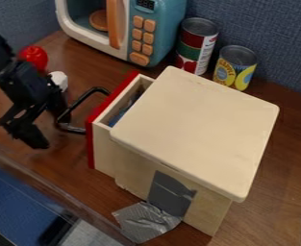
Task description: Close the drawer
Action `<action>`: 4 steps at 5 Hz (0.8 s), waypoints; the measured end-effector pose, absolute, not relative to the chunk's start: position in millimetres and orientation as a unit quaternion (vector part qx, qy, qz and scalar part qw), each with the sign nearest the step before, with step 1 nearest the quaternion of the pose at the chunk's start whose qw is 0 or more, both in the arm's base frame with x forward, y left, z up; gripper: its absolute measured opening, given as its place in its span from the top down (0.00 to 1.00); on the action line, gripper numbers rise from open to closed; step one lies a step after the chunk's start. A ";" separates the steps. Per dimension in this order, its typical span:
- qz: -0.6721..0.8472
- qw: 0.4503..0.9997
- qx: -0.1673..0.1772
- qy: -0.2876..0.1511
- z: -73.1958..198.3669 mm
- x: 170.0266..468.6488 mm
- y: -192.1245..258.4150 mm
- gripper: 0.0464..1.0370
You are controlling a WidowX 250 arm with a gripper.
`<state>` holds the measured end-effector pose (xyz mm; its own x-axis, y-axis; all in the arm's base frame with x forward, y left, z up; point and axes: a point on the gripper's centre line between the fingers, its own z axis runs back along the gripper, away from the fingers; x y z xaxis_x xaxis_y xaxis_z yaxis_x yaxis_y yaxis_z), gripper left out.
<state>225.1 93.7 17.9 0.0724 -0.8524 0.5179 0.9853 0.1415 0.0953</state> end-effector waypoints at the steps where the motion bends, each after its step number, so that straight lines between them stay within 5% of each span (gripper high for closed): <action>1: -0.633 0.721 -0.157 -0.236 20.8 230.6 87.7 0.04; 4: -0.651 0.701 -0.165 -0.240 32.0 222.5 51.0 0.04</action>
